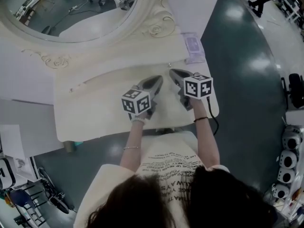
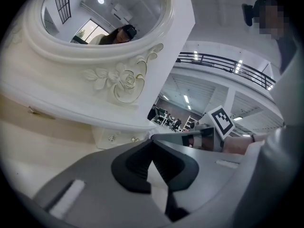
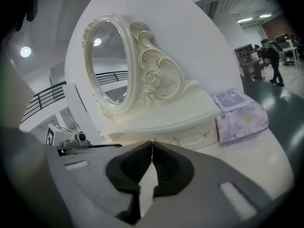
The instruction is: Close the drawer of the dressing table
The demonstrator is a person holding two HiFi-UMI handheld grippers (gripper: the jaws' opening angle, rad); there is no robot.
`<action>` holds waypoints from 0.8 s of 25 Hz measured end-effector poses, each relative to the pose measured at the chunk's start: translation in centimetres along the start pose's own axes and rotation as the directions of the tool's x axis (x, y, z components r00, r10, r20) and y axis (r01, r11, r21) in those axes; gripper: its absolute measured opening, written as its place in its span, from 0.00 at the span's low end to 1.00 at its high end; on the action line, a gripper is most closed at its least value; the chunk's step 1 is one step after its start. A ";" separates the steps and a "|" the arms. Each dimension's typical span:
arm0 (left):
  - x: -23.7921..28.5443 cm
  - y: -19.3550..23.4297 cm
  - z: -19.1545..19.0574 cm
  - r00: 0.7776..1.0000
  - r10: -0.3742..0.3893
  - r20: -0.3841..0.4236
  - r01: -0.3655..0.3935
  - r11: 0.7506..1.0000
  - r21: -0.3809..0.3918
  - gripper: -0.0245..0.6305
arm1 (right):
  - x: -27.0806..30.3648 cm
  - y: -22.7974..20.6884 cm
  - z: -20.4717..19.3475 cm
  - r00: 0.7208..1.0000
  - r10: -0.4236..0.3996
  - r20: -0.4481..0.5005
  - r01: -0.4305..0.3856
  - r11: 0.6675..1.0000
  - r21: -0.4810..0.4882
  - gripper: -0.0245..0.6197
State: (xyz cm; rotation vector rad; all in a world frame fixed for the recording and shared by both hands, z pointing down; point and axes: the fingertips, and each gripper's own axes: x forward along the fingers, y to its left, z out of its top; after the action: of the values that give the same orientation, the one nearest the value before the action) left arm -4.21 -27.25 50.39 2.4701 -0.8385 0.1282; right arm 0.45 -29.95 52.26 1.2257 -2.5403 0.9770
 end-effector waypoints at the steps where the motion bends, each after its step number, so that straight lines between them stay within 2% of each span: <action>1: -0.1 -0.1 0.1 1.000 0.000 0.003 0.000 1.000 0.004 0.04 | -0.1 0.1 0.0 1.000 0.004 0.006 -0.004 1.000 0.001 0.05; 7: -0.9 -0.4 0.8 1.000 -0.006 0.022 0.006 1.000 0.029 0.04 | 0.0 1.6 0.5 0.999 0.047 0.028 -0.046 0.999 -0.015 0.04; 12: -1.4 -1.4 1.7 0.999 -0.022 0.050 0.018 0.998 0.063 0.04 | -0.6 3.2 1.8 0.994 0.092 0.059 -0.087 0.993 -0.084 0.04; 15: -1.5 -1.6 2.3 0.997 -0.029 0.069 0.023 0.996 0.083 0.04 | -0.9 3.6 2.4 0.991 0.104 0.088 -0.093 0.988 -0.124 0.04; 20: -1.6 -1.7 2.7 0.996 -0.035 0.087 0.027 0.995 0.092 0.04 | -0.9 3.9 2.3 0.989 0.115 0.088 -0.102 0.985 -0.136 0.04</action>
State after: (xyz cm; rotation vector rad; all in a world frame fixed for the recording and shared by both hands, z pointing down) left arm -4.66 -26.62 46.95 2.5893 -0.8478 0.0476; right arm -1.53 -29.03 48.23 1.1341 -2.7220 0.7741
